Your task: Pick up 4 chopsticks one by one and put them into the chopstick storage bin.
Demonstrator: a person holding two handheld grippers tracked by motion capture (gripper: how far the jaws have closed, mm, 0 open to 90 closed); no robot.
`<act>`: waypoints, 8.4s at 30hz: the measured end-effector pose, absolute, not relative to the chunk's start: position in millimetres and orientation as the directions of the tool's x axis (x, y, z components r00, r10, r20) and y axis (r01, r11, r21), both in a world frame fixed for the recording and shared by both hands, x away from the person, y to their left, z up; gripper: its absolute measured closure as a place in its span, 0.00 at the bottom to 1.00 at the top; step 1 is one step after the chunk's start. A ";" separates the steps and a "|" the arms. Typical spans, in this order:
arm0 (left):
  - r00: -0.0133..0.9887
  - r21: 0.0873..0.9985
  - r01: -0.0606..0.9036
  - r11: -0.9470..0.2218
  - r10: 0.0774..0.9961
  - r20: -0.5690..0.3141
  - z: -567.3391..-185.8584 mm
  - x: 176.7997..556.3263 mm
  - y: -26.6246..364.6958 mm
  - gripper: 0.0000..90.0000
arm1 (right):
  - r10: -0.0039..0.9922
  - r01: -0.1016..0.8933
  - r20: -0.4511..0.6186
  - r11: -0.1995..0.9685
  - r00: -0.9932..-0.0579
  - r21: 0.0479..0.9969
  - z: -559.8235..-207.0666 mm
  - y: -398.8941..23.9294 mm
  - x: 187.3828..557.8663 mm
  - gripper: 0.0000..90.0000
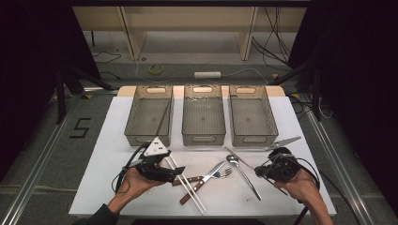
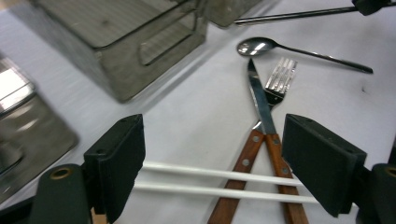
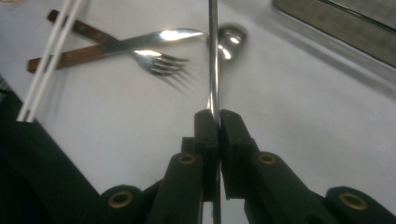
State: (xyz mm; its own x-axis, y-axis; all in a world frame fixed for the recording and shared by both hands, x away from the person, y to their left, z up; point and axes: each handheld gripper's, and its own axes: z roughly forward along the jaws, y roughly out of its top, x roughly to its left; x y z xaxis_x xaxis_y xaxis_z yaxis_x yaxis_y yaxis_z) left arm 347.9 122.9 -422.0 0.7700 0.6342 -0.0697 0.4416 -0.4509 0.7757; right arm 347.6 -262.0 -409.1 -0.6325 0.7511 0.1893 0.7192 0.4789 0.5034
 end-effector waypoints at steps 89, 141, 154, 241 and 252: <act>0.928 0.528 0.263 -0.807 0.361 0.090 -419.3 361.6 68.3 0.92 | 0.675 0.463 0.088 0.400 -0.733 0.791 -389.9 -215.6 328.5 0.39; 0.665 0.689 0.555 -0.466 0.746 -0.032 -389.5 430.1 162.6 0.92 | 0.746 0.501 0.116 0.314 -0.655 0.807 -424.7 -235.2 303.9 0.31; 0.601 0.693 0.592 -0.412 0.798 -0.039 -381.7 456.9 174.2 0.92 | 0.741 0.499 0.118 0.317 -0.661 0.807 -425.8 -234.3 300.5 0.30; 0.498 0.758 0.616 -0.215 0.851 -0.164 -399.7 422.0 201.5 0.27 | 0.715 0.550 0.164 0.349 -0.680 0.758 -429.3 -180.2 290.6 0.36; 0.584 0.780 0.575 -0.245 0.792 -0.181 -406.9 394.0 186.0 0.23 | 0.678 0.554 0.159 0.418 -0.718 0.720 -440.8 -147.2 287.6 0.43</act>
